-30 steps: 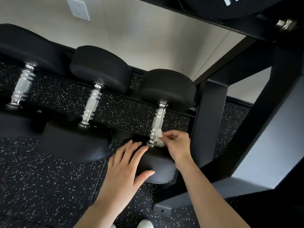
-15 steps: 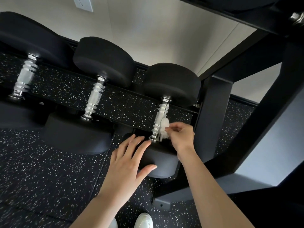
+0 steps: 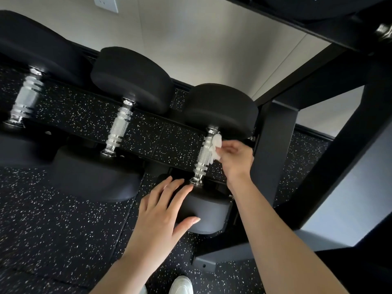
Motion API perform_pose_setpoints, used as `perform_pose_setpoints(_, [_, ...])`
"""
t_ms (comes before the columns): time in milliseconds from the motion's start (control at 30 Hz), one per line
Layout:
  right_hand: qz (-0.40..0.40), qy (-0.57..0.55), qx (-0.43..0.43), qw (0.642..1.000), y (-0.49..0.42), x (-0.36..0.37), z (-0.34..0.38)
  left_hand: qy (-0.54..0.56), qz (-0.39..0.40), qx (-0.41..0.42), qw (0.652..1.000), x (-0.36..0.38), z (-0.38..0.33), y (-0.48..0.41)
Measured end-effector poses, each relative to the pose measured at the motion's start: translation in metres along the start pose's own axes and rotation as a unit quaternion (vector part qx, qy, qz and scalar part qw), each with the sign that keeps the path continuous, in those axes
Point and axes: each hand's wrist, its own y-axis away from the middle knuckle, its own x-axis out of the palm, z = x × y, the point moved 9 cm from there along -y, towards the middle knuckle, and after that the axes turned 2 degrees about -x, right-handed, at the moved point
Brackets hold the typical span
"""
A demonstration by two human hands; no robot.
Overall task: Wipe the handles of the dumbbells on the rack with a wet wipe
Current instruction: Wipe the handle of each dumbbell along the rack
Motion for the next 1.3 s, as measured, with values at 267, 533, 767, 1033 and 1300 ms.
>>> perform_pose_setpoints(267, [-0.073,-0.103,0.027,0.992,-0.016,0.009,-0.007,0.008,0.007,-0.003,1.0,0.0,0.001,-0.001])
perform_pose_setpoints(533, [0.103,-0.3,0.079,0.945,-0.014,0.036,-0.018,0.003,0.009,0.0,1.0,0.001,0.001,-0.001])
perform_pose_setpoints(767, [0.157,-0.349,0.104,0.918,-0.017,0.044,-0.021,0.0,-0.001,0.006,1.0,0.002,0.001,-0.001])
perform_pose_setpoints(1033, [0.198,-0.34,0.127,0.91,-0.007,0.052,-0.038,-0.006,0.004,0.011,1.0,0.003,0.001,0.0])
perform_pose_setpoints(1300, [0.26,-0.239,0.133,0.926,0.014,0.049,-0.053,0.0,0.013,0.006,1.0,0.002,0.001,0.0])
